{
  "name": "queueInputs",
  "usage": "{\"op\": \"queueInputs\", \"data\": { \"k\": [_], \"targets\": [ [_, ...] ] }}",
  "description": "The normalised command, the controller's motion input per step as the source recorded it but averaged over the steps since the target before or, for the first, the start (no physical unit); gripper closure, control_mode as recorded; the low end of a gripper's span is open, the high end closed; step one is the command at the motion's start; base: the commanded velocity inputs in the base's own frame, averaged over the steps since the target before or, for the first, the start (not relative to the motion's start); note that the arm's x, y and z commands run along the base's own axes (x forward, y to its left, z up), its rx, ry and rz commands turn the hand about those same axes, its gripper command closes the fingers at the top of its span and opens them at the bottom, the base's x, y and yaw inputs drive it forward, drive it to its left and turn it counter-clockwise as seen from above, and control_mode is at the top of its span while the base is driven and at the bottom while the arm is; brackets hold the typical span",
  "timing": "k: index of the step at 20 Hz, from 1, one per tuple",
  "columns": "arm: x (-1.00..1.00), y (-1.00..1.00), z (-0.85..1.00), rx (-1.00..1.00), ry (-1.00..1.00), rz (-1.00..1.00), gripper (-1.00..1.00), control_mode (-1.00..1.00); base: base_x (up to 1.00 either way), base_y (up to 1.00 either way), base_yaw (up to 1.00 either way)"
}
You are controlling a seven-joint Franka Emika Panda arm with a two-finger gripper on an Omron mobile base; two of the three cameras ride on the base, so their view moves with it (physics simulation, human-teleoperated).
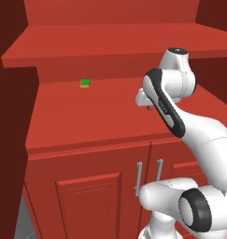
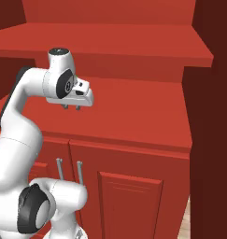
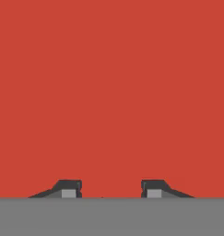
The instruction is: Pick the mustard and shaker from the counter and place them in the cabinet.
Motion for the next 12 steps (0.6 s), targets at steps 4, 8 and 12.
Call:
{"op": "queueInputs", "data": {
  "k": [4, 8, 12],
  "targets": [
    [-0.04, 0.00, -0.03, 0.00, 0.00, 0.00, -1.00, 1.00, -0.05, 0.00, 0.00],
    [0.00, 0.00, 0.00, 0.00, 0.00, 0.00, -1.00, 1.00, -0.47, 0.00, 0.00],
    [0.00, 0.00, 0.00, 0.00, 0.00, 0.00, -1.00, 1.00, -0.67, 0.00, 0.00]
  ]
}}
